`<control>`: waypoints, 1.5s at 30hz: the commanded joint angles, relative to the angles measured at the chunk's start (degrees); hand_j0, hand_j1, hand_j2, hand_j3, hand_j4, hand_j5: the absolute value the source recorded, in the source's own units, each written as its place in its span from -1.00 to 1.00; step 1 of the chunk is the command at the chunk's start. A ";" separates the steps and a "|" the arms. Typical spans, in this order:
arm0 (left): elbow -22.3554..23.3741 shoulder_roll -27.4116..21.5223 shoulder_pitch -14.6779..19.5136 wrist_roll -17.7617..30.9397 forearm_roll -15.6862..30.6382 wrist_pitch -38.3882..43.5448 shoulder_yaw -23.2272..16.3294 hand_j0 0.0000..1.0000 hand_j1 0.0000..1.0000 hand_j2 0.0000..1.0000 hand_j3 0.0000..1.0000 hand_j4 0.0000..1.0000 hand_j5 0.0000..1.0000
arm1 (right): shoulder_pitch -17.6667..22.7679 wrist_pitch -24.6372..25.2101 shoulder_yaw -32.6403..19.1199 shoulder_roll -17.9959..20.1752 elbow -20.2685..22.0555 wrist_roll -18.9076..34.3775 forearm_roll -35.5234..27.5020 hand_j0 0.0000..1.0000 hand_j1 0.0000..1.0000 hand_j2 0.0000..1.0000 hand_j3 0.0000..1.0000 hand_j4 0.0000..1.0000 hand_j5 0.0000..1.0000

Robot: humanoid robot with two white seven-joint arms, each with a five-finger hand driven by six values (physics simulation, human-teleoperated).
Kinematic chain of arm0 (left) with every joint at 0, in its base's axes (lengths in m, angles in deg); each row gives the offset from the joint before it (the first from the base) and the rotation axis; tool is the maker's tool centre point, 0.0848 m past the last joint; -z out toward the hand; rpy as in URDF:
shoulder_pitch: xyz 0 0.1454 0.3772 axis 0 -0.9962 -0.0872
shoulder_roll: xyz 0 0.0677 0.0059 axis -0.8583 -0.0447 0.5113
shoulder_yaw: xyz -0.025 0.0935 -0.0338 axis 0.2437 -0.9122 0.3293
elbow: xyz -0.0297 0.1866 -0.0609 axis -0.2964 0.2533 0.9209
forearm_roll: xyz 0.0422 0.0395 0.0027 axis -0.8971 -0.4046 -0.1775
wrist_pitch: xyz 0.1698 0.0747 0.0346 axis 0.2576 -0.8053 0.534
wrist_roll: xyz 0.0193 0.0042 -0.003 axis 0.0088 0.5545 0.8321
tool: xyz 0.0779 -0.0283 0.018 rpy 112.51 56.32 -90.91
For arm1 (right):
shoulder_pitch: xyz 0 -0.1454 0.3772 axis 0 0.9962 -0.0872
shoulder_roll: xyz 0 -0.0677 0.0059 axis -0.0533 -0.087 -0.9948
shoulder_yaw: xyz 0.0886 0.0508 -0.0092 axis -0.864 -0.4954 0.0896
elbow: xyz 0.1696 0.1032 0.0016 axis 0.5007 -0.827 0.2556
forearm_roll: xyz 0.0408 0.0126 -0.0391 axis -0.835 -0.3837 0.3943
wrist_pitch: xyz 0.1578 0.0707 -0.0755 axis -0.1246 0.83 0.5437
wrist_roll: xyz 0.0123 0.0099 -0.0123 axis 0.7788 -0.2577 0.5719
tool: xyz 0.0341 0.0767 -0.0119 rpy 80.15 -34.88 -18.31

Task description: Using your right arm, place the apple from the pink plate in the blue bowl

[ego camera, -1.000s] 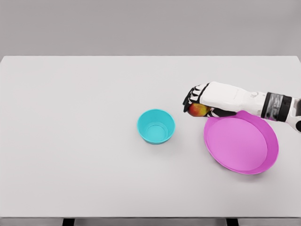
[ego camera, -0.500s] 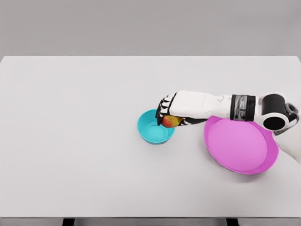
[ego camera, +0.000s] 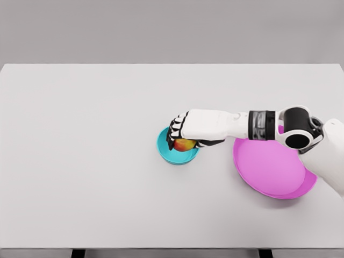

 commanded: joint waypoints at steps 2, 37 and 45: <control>0.00 0.00 0.00 0.01 0.01 0.00 0.00 1.00 1.00 1.00 1.00 1.00 1.00 | -0.09 0.17 0.29 -0.61 -0.10 -0.04 0.26 0.09 0.09 0.09 0.09 0.09 0.09; 0.00 0.00 0.00 0.01 0.01 0.00 0.00 1.00 1.00 1.00 1.00 1.00 1.00 | 17.40 0.17 -37.76 9.94 -2.20 -0.04 -2.20 1.00 1.00 1.00 1.00 1.00 1.00; 0.00 0.00 0.00 0.01 0.01 0.00 0.00 1.00 1.00 1.00 1.00 1.00 1.00 | 19.60 0.17 -40.58 2.37 -2.91 -0.04 -2.11 1.00 1.00 1.00 1.00 1.00 1.00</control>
